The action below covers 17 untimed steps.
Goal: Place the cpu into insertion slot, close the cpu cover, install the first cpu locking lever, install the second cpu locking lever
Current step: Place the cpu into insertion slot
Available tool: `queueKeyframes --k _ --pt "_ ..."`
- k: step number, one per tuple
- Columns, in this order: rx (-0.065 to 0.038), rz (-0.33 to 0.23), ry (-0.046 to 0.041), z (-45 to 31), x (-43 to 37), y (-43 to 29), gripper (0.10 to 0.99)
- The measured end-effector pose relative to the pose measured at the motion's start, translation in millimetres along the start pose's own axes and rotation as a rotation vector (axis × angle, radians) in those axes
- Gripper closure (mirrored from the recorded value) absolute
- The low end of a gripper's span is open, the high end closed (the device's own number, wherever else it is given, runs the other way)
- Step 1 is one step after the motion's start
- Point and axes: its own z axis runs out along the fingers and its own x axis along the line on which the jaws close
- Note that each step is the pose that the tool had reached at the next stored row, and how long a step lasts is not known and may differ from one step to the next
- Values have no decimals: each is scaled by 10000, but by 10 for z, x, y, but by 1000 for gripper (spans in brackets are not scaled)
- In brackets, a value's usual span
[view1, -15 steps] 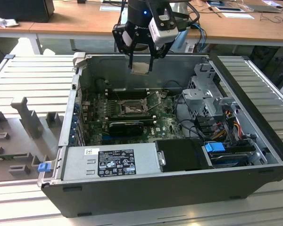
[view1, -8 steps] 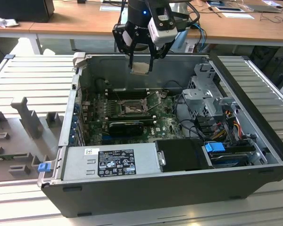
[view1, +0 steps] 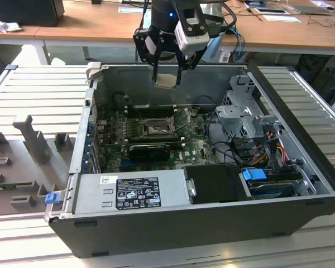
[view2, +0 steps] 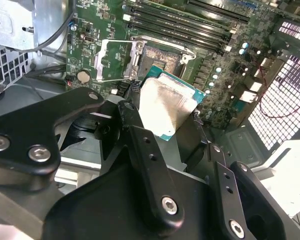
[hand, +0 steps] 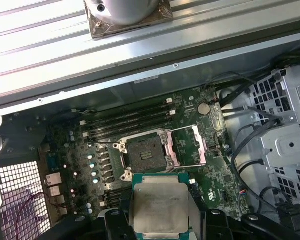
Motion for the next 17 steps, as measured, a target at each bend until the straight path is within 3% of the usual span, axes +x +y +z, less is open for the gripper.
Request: queueKeyframes --k 17 --pt "-7 406 -36 2 0 0 557"
